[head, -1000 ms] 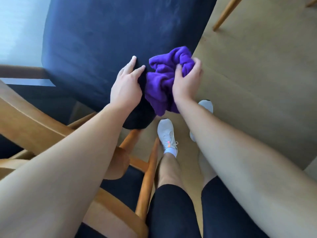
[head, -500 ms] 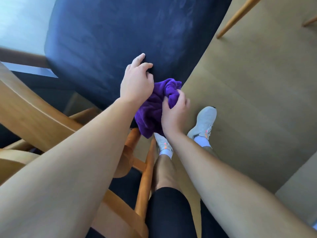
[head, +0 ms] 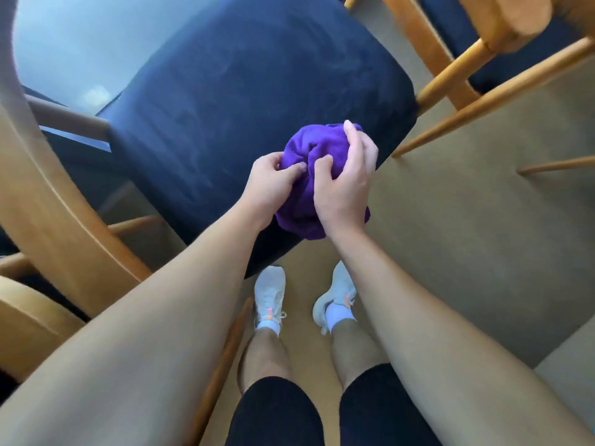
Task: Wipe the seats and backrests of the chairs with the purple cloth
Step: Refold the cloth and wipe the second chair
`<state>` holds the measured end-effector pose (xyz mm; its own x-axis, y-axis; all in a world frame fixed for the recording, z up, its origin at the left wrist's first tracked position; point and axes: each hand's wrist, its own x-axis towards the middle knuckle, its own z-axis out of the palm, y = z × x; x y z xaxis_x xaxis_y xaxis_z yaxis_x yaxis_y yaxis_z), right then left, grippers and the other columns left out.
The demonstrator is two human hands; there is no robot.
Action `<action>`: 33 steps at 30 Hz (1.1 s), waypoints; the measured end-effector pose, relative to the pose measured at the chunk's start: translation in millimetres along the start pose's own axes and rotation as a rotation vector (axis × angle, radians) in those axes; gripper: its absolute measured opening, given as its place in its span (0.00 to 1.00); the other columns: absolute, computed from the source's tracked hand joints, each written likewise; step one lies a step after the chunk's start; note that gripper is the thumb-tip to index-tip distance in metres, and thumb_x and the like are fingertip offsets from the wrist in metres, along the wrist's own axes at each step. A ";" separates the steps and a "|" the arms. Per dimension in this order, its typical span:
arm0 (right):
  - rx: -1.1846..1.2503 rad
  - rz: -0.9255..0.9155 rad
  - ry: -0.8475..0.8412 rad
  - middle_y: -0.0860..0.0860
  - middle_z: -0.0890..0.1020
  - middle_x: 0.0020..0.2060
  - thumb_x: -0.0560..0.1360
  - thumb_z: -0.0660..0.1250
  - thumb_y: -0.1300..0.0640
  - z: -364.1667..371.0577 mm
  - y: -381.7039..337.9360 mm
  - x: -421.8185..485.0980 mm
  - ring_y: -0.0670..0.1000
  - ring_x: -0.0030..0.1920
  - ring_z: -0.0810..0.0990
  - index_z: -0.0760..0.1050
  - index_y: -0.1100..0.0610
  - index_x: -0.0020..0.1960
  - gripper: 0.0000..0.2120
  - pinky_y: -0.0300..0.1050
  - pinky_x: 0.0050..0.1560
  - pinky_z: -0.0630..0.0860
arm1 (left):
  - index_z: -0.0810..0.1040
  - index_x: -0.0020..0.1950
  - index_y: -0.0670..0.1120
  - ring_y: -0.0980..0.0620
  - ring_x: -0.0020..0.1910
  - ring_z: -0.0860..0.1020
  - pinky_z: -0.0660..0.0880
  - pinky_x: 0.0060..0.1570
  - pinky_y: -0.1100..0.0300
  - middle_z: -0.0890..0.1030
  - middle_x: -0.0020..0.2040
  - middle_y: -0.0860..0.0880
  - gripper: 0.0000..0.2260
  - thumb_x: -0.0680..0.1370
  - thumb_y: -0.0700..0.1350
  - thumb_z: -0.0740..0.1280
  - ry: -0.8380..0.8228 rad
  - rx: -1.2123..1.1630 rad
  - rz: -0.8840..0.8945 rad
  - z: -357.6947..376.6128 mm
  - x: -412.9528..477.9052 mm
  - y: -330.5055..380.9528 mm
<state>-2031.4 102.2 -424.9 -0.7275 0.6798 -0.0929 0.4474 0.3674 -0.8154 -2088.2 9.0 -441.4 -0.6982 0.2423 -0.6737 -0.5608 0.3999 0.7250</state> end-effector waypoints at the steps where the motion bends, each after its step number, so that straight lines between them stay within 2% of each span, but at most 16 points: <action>1: -0.047 -0.057 0.009 0.59 0.69 0.69 0.74 0.64 0.67 -5.6 3.4 6.4 0.58 0.68 0.70 0.70 0.62 0.71 0.25 0.55 0.68 0.69 | 0.78 0.48 0.35 0.53 0.36 0.77 0.74 0.40 0.57 0.80 0.37 0.47 0.08 0.78 0.40 0.66 0.013 0.034 0.023 2.6 1.4 4.0; 3: -0.174 -0.164 0.039 0.58 0.71 0.67 0.72 0.64 0.70 -17.0 12.8 19.5 0.59 0.64 0.72 0.72 0.61 0.70 0.26 0.54 0.66 0.70 | 0.72 0.42 0.33 0.50 0.35 0.70 0.68 0.38 0.56 0.73 0.35 0.46 0.08 0.76 0.38 0.62 0.148 0.118 0.043 2.5 8.1 9.6; 5: -0.322 -0.244 0.036 0.57 0.72 0.69 0.73 0.66 0.66 -26.3 23.9 33.1 0.60 0.63 0.72 0.74 0.58 0.69 0.24 0.52 0.66 0.69 | 0.73 0.41 0.40 0.47 0.40 0.72 0.71 0.42 0.53 0.75 0.40 0.46 0.06 0.76 0.39 0.60 0.360 0.247 0.061 0.0 13.0 15.7; 6: -0.397 -0.257 0.012 0.57 0.70 0.71 0.74 0.67 0.62 -29.3 28.9 38.7 0.60 0.65 0.71 0.74 0.57 0.69 0.24 0.52 0.66 0.68 | 0.75 0.46 0.43 0.45 0.46 0.74 0.72 0.48 0.51 0.77 0.46 0.46 0.04 0.77 0.41 0.61 0.452 0.336 0.085 -0.3 13.7 18.8; 8: -0.506 -0.245 -0.067 0.54 0.66 0.75 0.76 0.67 0.55 -30.9 38.9 46.3 0.60 0.70 0.67 0.73 0.52 0.71 0.23 0.54 0.68 0.67 | 0.75 0.62 0.47 0.46 0.59 0.72 0.69 0.58 0.48 0.73 0.59 0.45 0.11 0.79 0.45 0.64 0.540 0.511 0.146 3.6 13.3 18.0; 10: -0.521 -0.236 -0.158 0.53 0.63 0.77 0.77 0.65 0.54 -28.6 48.9 52.6 0.61 0.74 0.62 0.73 0.51 0.71 0.22 0.57 0.70 0.64 | 0.68 0.71 0.51 0.46 0.62 0.68 0.66 0.59 0.48 0.68 0.65 0.46 0.21 0.78 0.47 0.66 0.561 0.678 0.231 14.4 11.4 12.1; 13: -0.520 -0.243 -0.307 0.54 0.61 0.78 0.78 0.65 0.54 -23.8 64.1 63.6 0.63 0.77 0.56 0.69 0.51 0.74 0.24 0.61 0.74 0.59 | 0.68 0.74 0.52 0.44 0.66 0.66 0.68 0.61 0.46 0.67 0.68 0.45 0.23 0.79 0.49 0.65 0.519 0.840 0.345 37.5 10.7 -6.3; 16: -0.565 -0.252 -0.426 0.53 0.57 0.79 0.79 0.65 0.50 -19.3 79.3 71.6 0.63 0.78 0.51 0.64 0.50 0.77 0.28 0.65 0.74 0.56 | 0.63 0.78 0.49 0.41 0.75 0.60 0.61 0.71 0.45 0.62 0.76 0.42 0.25 0.82 0.54 0.60 0.405 0.939 0.245 63.0 13.9 -33.5; 19: -0.685 -0.311 -0.399 0.52 0.56 0.79 0.78 0.62 0.42 -11.8 92.2 79.7 0.63 0.78 0.52 0.59 0.45 0.79 0.31 0.65 0.74 0.56 | 0.56 0.81 0.47 0.40 0.79 0.52 0.50 0.76 0.45 0.53 0.80 0.40 0.28 0.83 0.57 0.53 0.422 1.002 0.206 82.5 19.1 -54.6; 22: -0.761 -0.363 -0.285 0.52 0.61 0.78 0.77 0.59 0.38 -0.9 100.6 84.1 0.61 0.78 0.57 0.61 0.43 0.78 0.30 0.64 0.72 0.58 | 0.59 0.80 0.48 0.39 0.79 0.54 0.53 0.76 0.42 0.56 0.80 0.40 0.26 0.84 0.57 0.51 0.523 1.044 0.246 89.1 27.5 -64.5; 24: -0.745 -0.401 -0.190 0.51 0.68 0.75 0.78 0.60 0.40 7.2 104.6 81.6 0.61 0.75 0.63 0.67 0.44 0.75 0.26 0.62 0.70 0.61 | 0.64 0.78 0.48 0.39 0.78 0.59 0.57 0.75 0.41 0.61 0.78 0.40 0.23 0.85 0.55 0.53 0.609 1.039 0.278 92.2 33.0 -69.1; 27: -0.693 -0.455 -0.093 0.51 0.77 0.67 0.78 0.65 0.46 13.6 105.8 74.3 0.60 0.64 0.75 0.78 0.46 0.66 0.17 0.58 0.59 0.71 | 0.75 0.70 0.45 0.37 0.73 0.68 0.65 0.69 0.39 0.71 0.72 0.39 0.18 0.82 0.49 0.62 0.665 0.969 0.308 99.6 35.2 -69.0; 29: -0.676 -0.440 -0.126 0.53 0.79 0.63 0.77 0.67 0.50 13.1 98.8 72.9 0.61 0.54 0.78 0.81 0.49 0.60 0.13 0.56 0.50 0.75 | 0.82 0.58 0.43 0.35 0.64 0.76 0.73 0.59 0.40 0.78 0.62 0.37 0.10 0.78 0.44 0.69 0.659 0.933 0.298 102.4 34.2 -59.8; 30: -0.669 -0.418 -0.173 0.54 0.79 0.62 0.77 0.67 0.52 11.2 93.1 74.2 0.61 0.50 0.78 0.81 0.51 0.59 0.12 0.56 0.48 0.76 | 0.82 0.51 0.42 0.35 0.57 0.79 0.75 0.53 0.41 0.80 0.56 0.38 0.06 0.77 0.43 0.71 0.640 0.936 0.276 101.0 32.5 -52.2; 31: -0.664 -0.385 -0.242 0.55 0.78 0.62 0.77 0.67 0.53 7.8 86.0 76.8 0.62 0.49 0.77 0.81 0.52 0.59 0.12 0.56 0.49 0.76 | 0.81 0.47 0.41 0.36 0.52 0.79 0.75 0.48 0.44 0.80 0.52 0.39 0.05 0.77 0.43 0.72 0.612 0.938 0.239 97.3 30.3 -42.4; 33: -0.651 -0.287 -0.414 0.55 0.76 0.64 0.80 0.65 0.52 -2.3 70.5 85.0 0.61 0.51 0.75 0.79 0.53 0.62 0.13 0.56 0.55 0.74 | 0.78 0.48 0.41 0.38 0.48 0.76 0.72 0.45 0.46 0.77 0.49 0.40 0.09 0.81 0.46 0.65 0.530 0.898 0.152 88.5 27.1 -21.8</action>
<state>-2060.5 187.3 -489.0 -0.9356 0.2604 -0.2382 0.3337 0.8726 -0.3567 -2055.6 85.0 -488.2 -0.9604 0.0141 -0.2781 -0.0666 0.9581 0.2785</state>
